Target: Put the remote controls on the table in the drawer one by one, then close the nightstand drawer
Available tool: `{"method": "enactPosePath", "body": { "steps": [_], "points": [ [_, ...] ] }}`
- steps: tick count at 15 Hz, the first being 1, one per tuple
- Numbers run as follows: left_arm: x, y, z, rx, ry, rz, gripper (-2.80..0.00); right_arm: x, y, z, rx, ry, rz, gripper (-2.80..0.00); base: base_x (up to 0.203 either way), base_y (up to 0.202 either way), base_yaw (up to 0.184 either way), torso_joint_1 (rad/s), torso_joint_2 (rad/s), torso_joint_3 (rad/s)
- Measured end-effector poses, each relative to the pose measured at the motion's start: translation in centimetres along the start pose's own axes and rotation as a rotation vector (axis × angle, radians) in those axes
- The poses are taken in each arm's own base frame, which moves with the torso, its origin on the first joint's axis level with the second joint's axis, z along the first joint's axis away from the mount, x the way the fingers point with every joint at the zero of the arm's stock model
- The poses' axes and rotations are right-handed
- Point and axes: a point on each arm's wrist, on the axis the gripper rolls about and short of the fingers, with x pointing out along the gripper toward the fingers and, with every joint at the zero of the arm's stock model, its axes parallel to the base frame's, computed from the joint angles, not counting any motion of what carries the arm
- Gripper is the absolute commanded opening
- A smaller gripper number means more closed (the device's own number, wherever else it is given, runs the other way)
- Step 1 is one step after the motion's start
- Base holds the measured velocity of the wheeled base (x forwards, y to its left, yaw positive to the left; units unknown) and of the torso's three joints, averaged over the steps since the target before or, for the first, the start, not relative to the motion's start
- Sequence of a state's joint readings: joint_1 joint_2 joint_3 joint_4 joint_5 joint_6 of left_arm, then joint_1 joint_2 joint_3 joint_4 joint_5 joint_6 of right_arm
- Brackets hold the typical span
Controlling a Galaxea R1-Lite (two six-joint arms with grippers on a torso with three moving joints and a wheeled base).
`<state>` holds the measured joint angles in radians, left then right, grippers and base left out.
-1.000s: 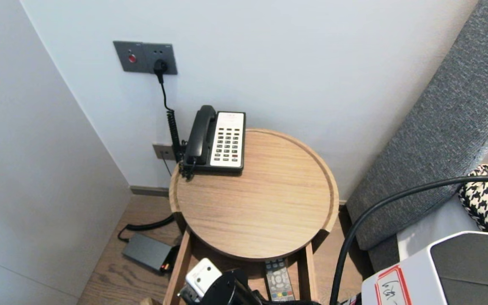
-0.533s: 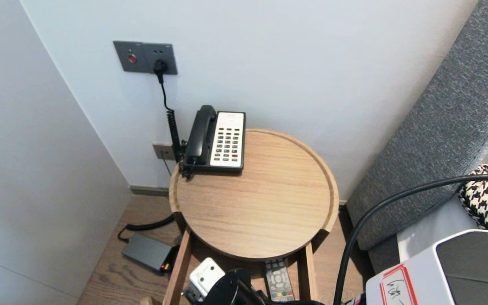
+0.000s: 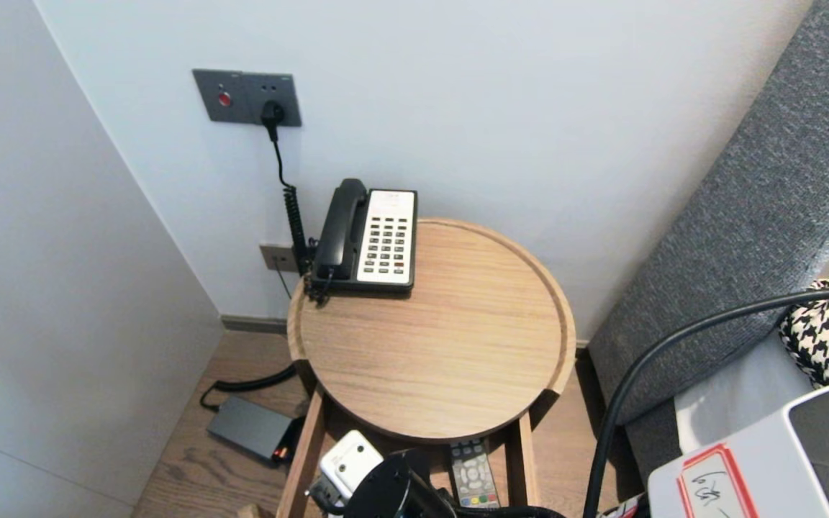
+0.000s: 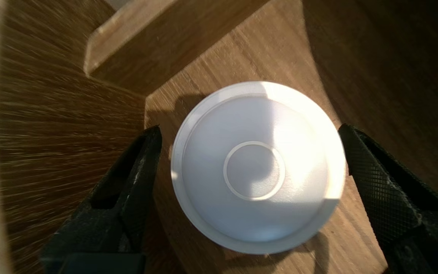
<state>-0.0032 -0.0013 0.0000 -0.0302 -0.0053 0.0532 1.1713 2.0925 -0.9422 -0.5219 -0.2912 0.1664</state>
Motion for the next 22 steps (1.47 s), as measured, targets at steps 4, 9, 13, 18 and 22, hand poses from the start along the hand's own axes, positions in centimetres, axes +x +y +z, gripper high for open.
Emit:
{"method": "enactPosePath", "body": {
  "steps": [4, 9, 13, 18, 22],
  "points": [
    [0.0, 0.0, 0.0, 0.000, 0.000, 0.000, -2.80, -1.5, -0.4, 0.6, 0.008, -0.024, -0.004, 0.00, 0.000, 0.000, 0.000, 0.000, 0.00, 0.000],
    [0.0, 0.0, 0.0, 0.000, 0.000, 0.000, -2.80, -3.6, -0.8, 1.7, 0.035, -0.064, 0.003, 0.00, 0.000, 0.000, 0.000, 0.000, 0.00, 0.000],
    [0.0, 0.0, 0.0, 0.000, 0.000, 0.000, -2.80, -5.7, -1.4, 1.7, 0.048, -0.079, 0.007, -2.80, 0.000, 0.000, 0.000, 0.000, 0.00, 0.000],
    [0.0, 0.0, 0.0, 0.000, 0.000, 0.001, -2.80, -8.9, -2.7, 2.0, 0.069, -0.112, 0.003, -2.80, 0.000, 0.000, 0.000, 0.000, 0.00, 0.000],
    [0.0, 0.0, 0.0, 0.000, 0.000, 0.000, -2.80, -11.7, -5.1, 2.7, 0.112, -0.143, -0.045, -2.80, 0.000, 0.000, 0.000, 0.000, 0.00, 0.000]
  ]
}}
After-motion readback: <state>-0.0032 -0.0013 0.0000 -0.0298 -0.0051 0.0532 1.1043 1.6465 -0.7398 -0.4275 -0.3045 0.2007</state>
